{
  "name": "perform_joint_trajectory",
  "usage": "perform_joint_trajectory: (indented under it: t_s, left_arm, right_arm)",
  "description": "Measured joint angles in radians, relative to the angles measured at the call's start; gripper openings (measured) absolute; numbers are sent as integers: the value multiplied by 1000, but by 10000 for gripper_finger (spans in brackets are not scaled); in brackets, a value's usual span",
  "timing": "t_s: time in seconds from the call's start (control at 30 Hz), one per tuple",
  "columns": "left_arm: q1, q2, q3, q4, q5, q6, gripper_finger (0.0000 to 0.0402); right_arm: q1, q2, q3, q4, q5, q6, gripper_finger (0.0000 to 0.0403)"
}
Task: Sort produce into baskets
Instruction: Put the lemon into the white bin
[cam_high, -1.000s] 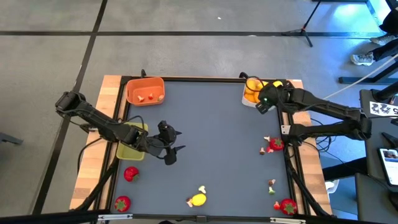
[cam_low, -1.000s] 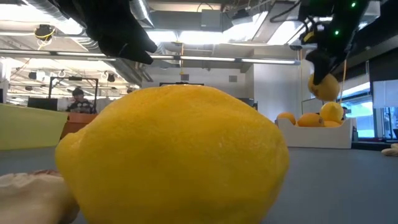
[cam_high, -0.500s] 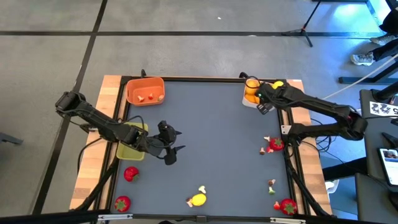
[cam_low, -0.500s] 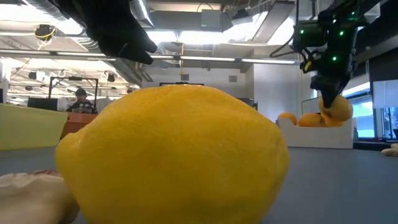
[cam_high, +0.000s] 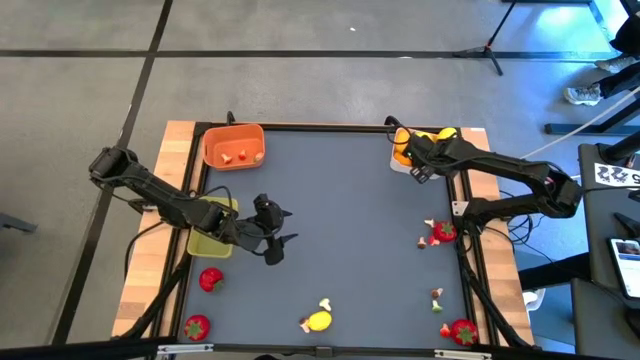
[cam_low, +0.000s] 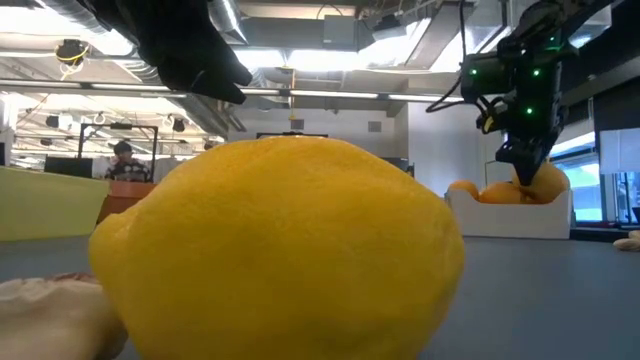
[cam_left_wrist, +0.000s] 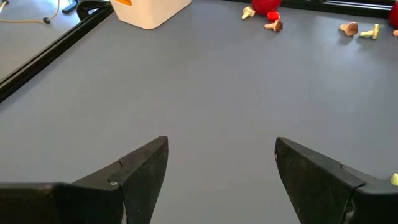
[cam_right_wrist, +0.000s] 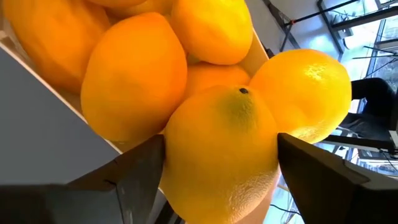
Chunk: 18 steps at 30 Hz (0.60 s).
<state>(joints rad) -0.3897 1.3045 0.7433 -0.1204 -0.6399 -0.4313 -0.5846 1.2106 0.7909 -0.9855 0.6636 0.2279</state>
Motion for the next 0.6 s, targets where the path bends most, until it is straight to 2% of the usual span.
perform_joint_trajectory:
  t_s: [0.47, 0.6]
  left_arm:
    - [0, 0, 0, 0, 2, 0, 292]
    - [0, 0, 0, 0, 3, -6, 292]
  right_arm:
    - [2, 0, 89, -64, -2, -1, 305]
    - [2, 0, 144, -155, -53, 0, 305]
